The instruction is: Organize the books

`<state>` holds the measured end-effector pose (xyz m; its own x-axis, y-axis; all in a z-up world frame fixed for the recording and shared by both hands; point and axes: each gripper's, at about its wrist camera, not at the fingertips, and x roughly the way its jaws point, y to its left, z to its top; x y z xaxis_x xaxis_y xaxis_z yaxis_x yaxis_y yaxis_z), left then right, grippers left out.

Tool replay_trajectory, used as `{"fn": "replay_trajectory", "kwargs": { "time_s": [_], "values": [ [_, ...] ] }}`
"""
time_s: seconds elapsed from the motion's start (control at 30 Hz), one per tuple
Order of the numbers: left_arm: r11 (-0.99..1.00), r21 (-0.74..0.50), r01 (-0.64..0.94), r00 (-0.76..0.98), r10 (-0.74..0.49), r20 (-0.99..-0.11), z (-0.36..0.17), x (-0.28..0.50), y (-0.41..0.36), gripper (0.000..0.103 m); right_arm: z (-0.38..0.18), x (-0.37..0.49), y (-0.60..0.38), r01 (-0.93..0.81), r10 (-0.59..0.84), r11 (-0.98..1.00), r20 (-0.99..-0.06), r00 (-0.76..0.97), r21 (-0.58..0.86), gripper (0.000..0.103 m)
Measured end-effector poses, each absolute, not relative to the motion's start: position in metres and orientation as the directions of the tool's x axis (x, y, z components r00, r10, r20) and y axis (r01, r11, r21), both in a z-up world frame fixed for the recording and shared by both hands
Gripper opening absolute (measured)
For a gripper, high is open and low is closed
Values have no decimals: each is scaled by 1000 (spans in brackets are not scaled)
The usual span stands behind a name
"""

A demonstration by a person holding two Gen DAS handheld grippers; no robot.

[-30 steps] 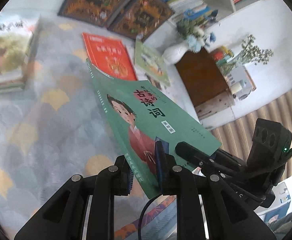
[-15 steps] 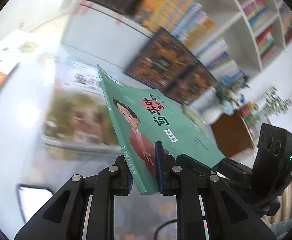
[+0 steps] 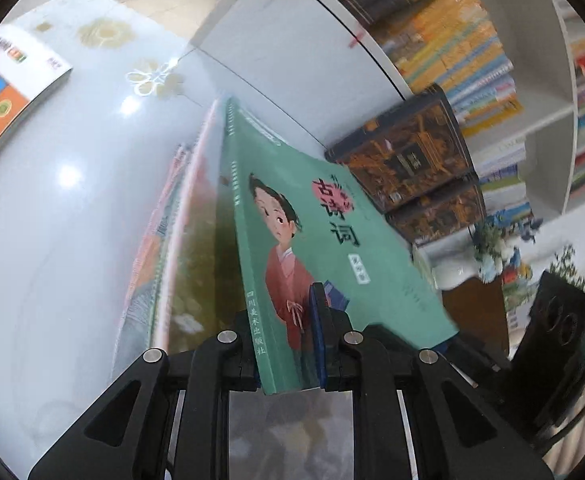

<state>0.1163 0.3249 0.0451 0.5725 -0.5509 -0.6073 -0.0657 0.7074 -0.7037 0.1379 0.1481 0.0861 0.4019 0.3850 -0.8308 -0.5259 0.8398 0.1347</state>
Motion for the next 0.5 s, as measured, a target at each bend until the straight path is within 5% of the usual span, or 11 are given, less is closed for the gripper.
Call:
{"fn": "replay_trajectory", "kwargs": {
  "time_s": [0.5],
  "values": [
    [717, -674, -177, 570, -484, -664, 31, 97, 354, 14, 48, 153, 152, -473, 378, 858, -869, 320, 199, 37]
  ]
}}
